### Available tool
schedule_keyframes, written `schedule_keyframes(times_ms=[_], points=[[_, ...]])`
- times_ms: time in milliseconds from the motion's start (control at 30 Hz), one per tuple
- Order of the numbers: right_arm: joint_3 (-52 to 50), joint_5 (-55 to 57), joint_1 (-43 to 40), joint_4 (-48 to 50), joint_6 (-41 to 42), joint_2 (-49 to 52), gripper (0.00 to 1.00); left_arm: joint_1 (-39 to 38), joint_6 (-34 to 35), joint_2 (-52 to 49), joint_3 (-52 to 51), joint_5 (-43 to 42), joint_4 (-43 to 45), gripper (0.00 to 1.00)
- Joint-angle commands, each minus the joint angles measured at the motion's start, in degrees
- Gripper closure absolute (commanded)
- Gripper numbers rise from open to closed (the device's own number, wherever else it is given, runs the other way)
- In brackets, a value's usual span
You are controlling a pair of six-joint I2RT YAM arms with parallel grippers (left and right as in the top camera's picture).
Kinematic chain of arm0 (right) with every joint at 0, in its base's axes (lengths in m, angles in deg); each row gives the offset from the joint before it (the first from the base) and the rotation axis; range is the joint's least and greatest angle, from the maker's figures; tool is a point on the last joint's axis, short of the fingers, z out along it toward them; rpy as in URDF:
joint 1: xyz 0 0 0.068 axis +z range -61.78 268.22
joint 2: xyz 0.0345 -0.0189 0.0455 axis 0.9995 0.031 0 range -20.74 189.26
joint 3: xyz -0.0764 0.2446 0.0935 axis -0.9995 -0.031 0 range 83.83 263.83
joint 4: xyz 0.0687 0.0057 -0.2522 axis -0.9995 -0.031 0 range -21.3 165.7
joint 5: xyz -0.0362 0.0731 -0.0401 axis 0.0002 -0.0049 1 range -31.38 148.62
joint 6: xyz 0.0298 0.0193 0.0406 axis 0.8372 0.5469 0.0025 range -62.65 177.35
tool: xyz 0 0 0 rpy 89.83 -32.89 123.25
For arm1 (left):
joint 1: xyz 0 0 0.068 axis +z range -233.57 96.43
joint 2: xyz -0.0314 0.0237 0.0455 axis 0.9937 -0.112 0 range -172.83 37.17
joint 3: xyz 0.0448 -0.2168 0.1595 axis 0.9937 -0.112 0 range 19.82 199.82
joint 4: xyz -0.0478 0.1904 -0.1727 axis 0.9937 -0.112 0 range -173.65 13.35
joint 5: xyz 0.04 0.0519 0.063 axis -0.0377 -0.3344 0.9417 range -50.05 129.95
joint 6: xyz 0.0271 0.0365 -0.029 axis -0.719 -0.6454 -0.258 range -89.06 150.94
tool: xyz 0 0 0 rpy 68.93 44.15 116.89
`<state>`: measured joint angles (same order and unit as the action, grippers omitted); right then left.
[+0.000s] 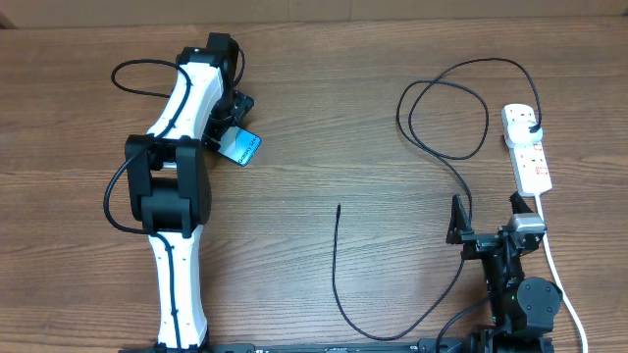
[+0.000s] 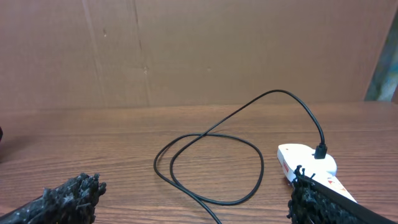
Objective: Plug charger to phone and switch on socket
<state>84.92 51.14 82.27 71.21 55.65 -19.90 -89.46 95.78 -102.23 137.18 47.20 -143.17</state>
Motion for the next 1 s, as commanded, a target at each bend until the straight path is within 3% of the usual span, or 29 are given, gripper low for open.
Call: schedule_keyframes(times_ms=[0,633,967], points=[[-0.61,0.33,-0.04,0.31,0.15,-0.68,0.00,-0.17,1.16,-0.87,-1.84,0.31,0.11,0.00],[-0.61,0.33,-0.04,0.31,0.15,-0.68,0.00,1.79,1.01,-0.87,-2.86,-2.84,-4.74,0.00],[-0.61,0.33,-0.04,0.31,0.15,-0.68,0.00,1.81,2.25,-0.87,-8.85,-4.02,0.31,0.00]])
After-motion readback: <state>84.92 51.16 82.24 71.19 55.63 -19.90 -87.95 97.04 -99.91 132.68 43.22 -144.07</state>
